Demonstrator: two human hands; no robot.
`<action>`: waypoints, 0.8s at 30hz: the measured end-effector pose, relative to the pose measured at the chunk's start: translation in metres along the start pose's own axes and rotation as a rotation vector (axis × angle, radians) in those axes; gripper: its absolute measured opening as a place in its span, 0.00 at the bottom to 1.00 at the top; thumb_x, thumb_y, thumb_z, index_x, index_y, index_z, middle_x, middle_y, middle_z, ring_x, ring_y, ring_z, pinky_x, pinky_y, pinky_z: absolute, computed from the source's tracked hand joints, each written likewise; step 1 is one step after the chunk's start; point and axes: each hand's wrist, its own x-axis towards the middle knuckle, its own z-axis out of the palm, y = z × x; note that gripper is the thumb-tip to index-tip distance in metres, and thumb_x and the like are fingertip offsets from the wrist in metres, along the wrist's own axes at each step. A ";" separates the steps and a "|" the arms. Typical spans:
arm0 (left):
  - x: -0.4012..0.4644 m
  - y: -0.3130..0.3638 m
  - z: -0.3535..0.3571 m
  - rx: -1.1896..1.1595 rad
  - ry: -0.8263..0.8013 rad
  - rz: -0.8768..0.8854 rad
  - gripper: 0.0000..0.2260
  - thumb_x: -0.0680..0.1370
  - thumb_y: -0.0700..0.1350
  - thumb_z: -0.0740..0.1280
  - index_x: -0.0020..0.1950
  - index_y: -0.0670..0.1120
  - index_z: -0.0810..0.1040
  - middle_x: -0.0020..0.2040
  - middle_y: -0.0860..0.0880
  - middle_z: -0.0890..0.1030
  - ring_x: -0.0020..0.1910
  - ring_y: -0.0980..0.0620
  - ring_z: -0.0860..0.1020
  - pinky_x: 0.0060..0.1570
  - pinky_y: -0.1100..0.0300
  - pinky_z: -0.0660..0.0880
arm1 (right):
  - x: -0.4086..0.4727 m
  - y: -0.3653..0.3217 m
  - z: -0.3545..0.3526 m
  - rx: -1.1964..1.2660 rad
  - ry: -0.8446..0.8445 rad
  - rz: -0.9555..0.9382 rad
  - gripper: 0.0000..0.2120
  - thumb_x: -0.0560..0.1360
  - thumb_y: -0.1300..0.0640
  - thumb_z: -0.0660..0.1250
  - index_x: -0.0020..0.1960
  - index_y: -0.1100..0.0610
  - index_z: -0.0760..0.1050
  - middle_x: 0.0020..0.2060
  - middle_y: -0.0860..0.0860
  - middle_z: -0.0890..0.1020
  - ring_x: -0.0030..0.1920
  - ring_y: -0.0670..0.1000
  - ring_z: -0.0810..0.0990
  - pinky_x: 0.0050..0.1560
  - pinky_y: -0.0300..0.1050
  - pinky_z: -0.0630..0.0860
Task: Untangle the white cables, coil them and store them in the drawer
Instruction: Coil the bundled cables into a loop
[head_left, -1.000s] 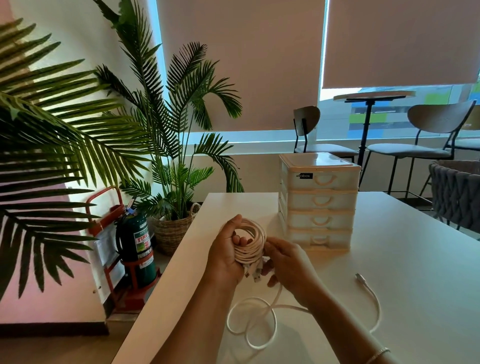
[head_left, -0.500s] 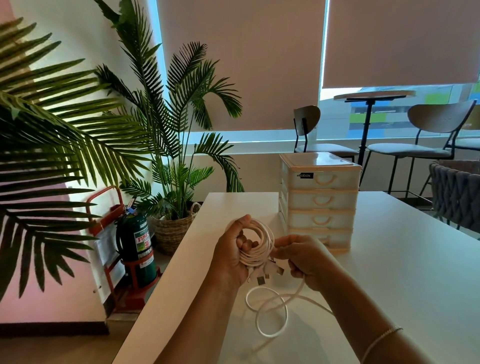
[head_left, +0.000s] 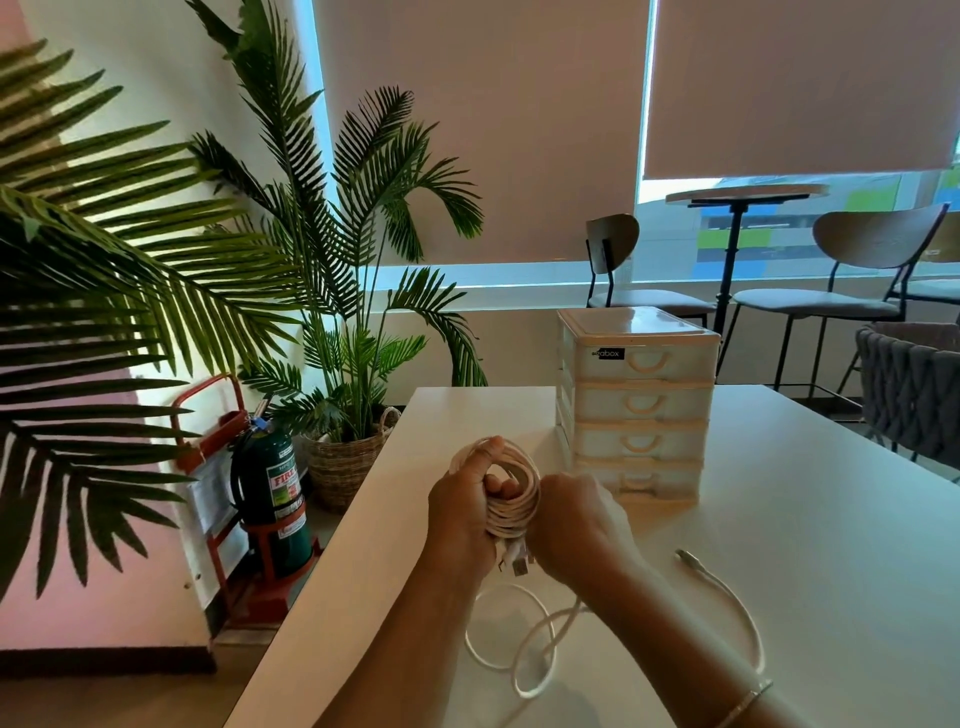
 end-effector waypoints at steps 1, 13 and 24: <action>0.000 0.000 0.000 0.008 0.016 0.010 0.11 0.73 0.42 0.70 0.33 0.43 0.72 0.18 0.51 0.70 0.17 0.54 0.72 0.31 0.60 0.71 | -0.002 -0.002 -0.001 -0.034 -0.012 -0.026 0.07 0.75 0.61 0.62 0.49 0.60 0.78 0.30 0.49 0.71 0.39 0.53 0.78 0.41 0.42 0.75; 0.007 0.001 -0.005 0.257 0.197 0.239 0.21 0.71 0.53 0.71 0.27 0.43 0.68 0.17 0.50 0.68 0.19 0.52 0.66 0.32 0.58 0.68 | -0.018 -0.014 0.008 -0.350 -0.190 -0.208 0.11 0.77 0.63 0.60 0.58 0.60 0.74 0.54 0.56 0.78 0.53 0.55 0.79 0.45 0.43 0.73; -0.003 0.003 0.003 0.559 -0.071 0.199 0.25 0.75 0.65 0.52 0.30 0.47 0.70 0.23 0.52 0.70 0.26 0.55 0.68 0.29 0.61 0.65 | -0.006 -0.016 -0.010 -0.394 -0.348 -0.465 0.12 0.78 0.56 0.61 0.58 0.59 0.76 0.53 0.55 0.79 0.50 0.53 0.78 0.44 0.43 0.75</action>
